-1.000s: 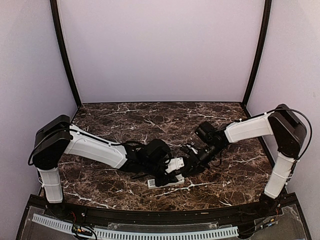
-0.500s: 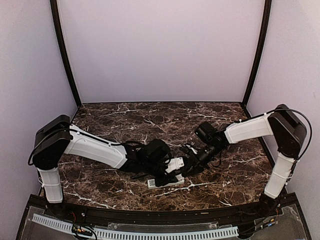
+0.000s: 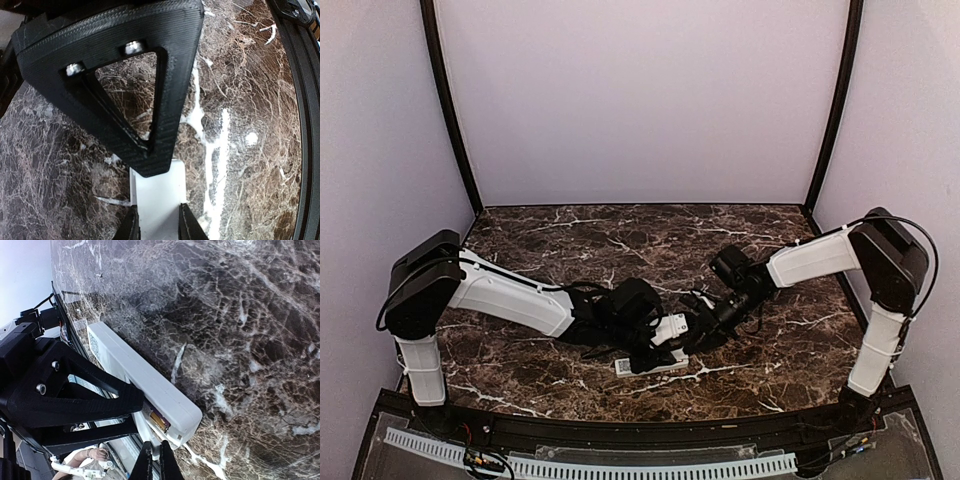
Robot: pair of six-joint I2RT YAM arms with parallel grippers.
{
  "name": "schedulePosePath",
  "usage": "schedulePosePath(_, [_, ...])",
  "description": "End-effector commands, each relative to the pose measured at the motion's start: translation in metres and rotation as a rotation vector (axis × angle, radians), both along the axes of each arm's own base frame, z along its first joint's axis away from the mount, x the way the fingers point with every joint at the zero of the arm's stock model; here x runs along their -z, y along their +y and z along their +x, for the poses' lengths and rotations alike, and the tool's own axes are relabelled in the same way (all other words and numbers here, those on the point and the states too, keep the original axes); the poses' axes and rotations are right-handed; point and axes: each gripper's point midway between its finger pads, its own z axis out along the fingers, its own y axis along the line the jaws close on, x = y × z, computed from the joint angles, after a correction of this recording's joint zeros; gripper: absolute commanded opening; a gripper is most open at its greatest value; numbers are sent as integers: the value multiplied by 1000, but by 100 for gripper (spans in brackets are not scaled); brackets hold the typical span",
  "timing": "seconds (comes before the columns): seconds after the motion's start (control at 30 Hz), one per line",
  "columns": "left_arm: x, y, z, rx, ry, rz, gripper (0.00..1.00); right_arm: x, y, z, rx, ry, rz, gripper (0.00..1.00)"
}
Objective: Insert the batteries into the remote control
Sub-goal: Load the battery cover onto the remote control without the battery cover.
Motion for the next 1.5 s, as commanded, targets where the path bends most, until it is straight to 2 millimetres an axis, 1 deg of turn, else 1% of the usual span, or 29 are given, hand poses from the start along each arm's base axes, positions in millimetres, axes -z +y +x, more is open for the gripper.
schedulePosePath(0.0, [38,37,-19,8,75,180,19,25,2,-1,-19,-35,-36,3])
schedulePosePath(0.23, [38,36,-18,7,76,178,27,33,-1,-1,-22,-40,-57,3])
schedulePosePath(0.37, [36,33,-18,6,76,168,28,36,-2,-1,-24,-40,-62,3])
schedulePosePath(0.63, [36,34,-18,1,79,174,28,35,-1,3,-24,-57,-65,3])
schedulePosePath(0.73, [27,28,-17,3,84,151,29,36,-2,4,-23,-60,-72,4])
schedulePosePath(0.9, [-4,16,-15,-3,76,58,31,41,-5,4,-25,-67,-94,3])
schedulePosePath(0.97, [-12,13,-15,-6,75,32,32,43,-6,3,-27,-67,-100,4])
schedulePosePath(1.03, [-15,12,-14,-13,78,19,30,44,-6,4,-27,-69,-104,4])
schedulePosePath(1.1, [-15,11,-15,-17,84,13,26,43,-6,4,-27,-70,-103,4])
schedulePosePath(1.13, [-16,10,-16,-16,91,5,21,43,-6,4,-28,-71,-104,4])
schedulePosePath(1.17, [-15,10,-16,-18,95,2,19,43,-6,4,-28,-73,-105,4])
schedulePosePath(1.23, [-14,9,-17,-20,100,-9,9,42,-6,5,-30,-77,-105,4])
schedulePosePath(1.3, [-13,8,-16,-27,95,-15,3,43,-7,5,-31,-78,-113,4])
schedulePosePath(1.37, [-13,7,-13,-37,88,-19,0,43,-7,6,-32,-81,-114,4])
schedulePosePath(1.47, [-13,6,-13,-36,88,-20,0,42,-6,6,-32,-82,-113,4])
